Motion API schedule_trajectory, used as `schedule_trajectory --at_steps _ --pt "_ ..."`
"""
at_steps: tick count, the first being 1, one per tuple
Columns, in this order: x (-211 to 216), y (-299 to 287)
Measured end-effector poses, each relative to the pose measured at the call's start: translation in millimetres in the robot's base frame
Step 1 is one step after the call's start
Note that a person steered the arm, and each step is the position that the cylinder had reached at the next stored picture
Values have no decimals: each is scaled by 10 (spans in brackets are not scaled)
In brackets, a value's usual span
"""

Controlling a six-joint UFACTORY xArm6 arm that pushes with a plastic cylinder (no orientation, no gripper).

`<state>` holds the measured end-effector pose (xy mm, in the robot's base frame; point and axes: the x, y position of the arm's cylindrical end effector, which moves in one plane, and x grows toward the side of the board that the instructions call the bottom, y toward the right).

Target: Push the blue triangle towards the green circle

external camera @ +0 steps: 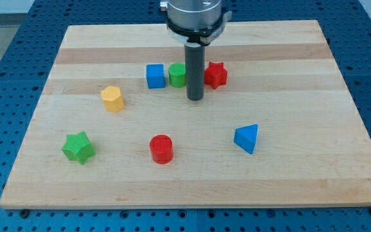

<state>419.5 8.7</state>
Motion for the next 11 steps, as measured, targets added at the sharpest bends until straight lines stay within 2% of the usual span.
schedule_trajectory --at_steps 1,3,4,6,7,8,9,11 --pt "118 407" --pt "1004 1525" --pt "1195 1361" --pt "774 798" --pt "800 604" --pt "1225 604" --pt "1355 492" --pt "976 248"
